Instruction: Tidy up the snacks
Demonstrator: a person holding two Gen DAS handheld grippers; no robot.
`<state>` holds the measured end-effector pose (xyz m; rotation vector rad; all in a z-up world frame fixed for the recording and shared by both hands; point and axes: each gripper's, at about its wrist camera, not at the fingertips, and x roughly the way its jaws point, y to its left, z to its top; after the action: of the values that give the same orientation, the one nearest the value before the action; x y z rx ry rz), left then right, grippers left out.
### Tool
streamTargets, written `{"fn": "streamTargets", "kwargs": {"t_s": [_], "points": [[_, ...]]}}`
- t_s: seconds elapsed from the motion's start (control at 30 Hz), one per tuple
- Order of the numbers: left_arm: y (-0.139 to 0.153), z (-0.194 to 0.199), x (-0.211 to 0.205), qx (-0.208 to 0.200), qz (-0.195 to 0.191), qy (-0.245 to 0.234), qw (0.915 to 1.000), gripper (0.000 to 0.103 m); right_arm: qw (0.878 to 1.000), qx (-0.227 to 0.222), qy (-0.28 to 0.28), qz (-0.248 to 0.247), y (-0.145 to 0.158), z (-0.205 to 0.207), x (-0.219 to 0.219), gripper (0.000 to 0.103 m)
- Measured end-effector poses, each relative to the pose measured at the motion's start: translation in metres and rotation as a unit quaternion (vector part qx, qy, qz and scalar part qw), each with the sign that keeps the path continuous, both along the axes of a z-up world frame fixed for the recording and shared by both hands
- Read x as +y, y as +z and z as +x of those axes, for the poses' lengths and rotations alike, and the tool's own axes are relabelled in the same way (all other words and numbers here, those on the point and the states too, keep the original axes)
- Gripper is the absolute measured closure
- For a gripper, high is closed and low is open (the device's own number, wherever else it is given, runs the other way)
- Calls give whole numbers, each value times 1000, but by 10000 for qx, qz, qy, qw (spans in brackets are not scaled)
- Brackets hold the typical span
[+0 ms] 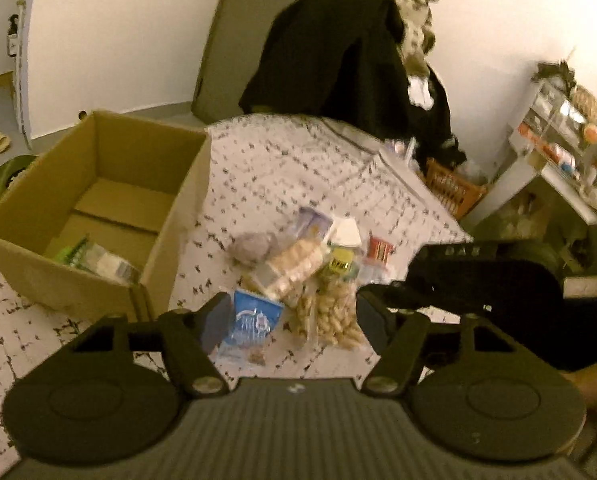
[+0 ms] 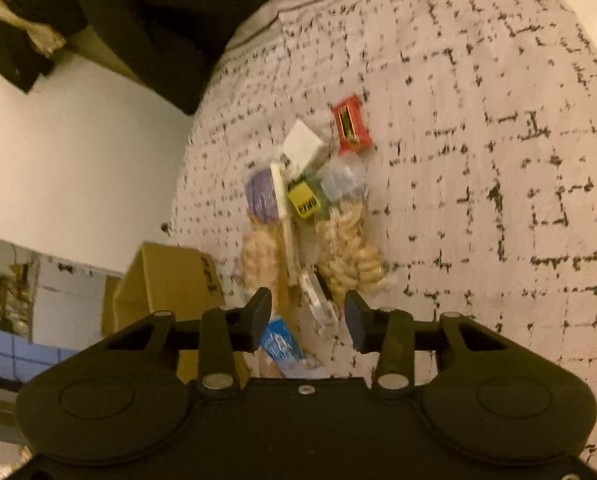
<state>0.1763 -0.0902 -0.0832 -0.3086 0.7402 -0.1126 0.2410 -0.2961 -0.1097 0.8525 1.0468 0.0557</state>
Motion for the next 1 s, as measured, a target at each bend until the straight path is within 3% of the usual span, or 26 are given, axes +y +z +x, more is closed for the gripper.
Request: {"fn": "streamTargets", "kwargs": {"t_s": [0.27, 0.4, 0.67, 1.0], "points": [[-36, 16, 1, 307, 110, 23, 9995, 39, 9993, 182, 312, -136, -13, 7, 14, 61], [-47, 23, -4, 331, 363, -84, 9988, 39, 9987, 294, 368, -191, -21, 12, 18, 61], [-66, 37, -7, 403, 359, -189, 9984, 51, 9983, 345, 408, -229, -32, 20, 22, 61], [-87, 48, -1, 614, 363, -108, 9974, 52, 9972, 385, 594, -250, -45, 32, 32, 61]]}}
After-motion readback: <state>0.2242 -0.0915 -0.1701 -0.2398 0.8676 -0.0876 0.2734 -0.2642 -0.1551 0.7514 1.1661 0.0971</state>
